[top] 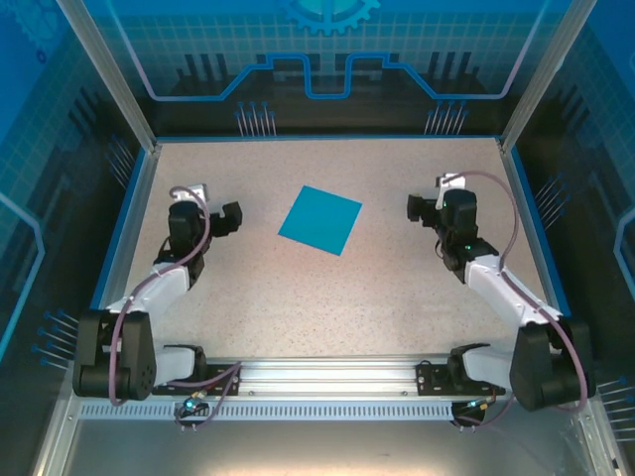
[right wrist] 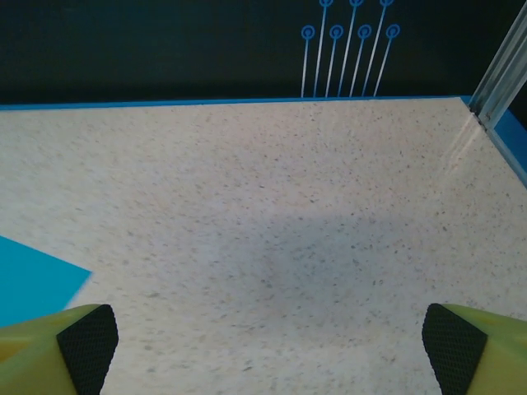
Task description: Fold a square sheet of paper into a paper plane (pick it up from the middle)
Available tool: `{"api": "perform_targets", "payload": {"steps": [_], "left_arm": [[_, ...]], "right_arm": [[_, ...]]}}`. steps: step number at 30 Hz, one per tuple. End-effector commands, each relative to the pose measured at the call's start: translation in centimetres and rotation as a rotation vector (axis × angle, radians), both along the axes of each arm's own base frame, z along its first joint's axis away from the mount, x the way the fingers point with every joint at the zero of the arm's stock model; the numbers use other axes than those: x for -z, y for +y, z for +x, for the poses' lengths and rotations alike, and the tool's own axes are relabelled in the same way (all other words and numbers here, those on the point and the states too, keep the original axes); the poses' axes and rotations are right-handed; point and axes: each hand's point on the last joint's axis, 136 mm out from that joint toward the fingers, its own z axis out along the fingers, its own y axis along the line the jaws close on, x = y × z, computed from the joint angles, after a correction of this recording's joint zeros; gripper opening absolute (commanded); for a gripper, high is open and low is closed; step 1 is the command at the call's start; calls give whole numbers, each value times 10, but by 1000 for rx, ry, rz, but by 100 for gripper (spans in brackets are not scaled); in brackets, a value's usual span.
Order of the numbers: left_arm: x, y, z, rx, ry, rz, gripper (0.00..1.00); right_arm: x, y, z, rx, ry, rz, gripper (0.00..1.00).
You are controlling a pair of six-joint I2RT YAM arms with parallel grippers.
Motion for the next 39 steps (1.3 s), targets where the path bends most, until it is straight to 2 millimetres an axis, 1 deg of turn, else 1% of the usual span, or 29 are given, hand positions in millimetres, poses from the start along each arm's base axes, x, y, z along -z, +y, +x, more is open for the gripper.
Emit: {"api": "perform_targets", "payload": {"steps": [1, 3, 4, 5, 7, 8, 10, 11, 13, 15, 18, 20, 21, 23, 25, 28, 31, 35, 39], "left_arm": [[2, -8, -21, -48, 218, -139, 99], [-6, -7, -28, -86, 276, -178, 98], [-10, -8, -31, -93, 299, -190, 98], [-13, -8, -34, -103, 312, -204, 99], [-17, -8, -44, -130, 339, -236, 98], [-19, -9, -47, -139, 349, -250, 99], [-19, -14, -55, -131, 371, -284, 98], [-20, -17, -58, -116, 376, -299, 99], [-20, -22, -62, -91, 377, -316, 98], [-22, -25, -65, -68, 369, -317, 98], [-27, -26, -67, -55, 348, -305, 99], [-29, -26, -68, -50, 336, -305, 99], [-30, -26, -68, -48, 326, -305, 98], [-31, -26, -68, -48, 317, -304, 98], [-30, -26, -68, -45, 318, -304, 98], [-27, -26, -67, -46, 323, -305, 98], [-24, -26, -67, -45, 331, -305, 99], [-21, -26, -66, -47, 342, -302, 98], [-20, -26, -65, -46, 349, -299, 98]], "right_arm": [[43, 14, -43, 64, 294, 67, 99], [46, 34, -51, 43, 354, 85, 99], [55, 46, -56, 29, 392, 80, 99], [48, 59, -54, 11, 396, 85, 99], [54, 94, -58, -60, 437, 71, 99], [52, 112, -57, -105, 435, 57, 99], [57, 155, -59, -215, 435, 11, 99], [58, 172, -58, -247, 437, 2, 100], [67, 204, -58, -277, 468, -26, 99], [79, 230, -57, -290, 504, -82, 99], [92, 266, -56, -298, 519, -228, 99], [97, 283, -55, -299, 513, -308, 99], [104, 291, -55, -298, 525, -334, 99], [113, 297, -52, -282, 542, -352, 99], [118, 299, -48, -256, 549, -353, 99], [127, 292, -41, -187, 580, -330, 99], [137, 281, -32, -126, 629, -254, 99], [151, 280, -20, -107, 689, -142, 99], [166, 274, -5, -56, 742, -105, 99]]}}
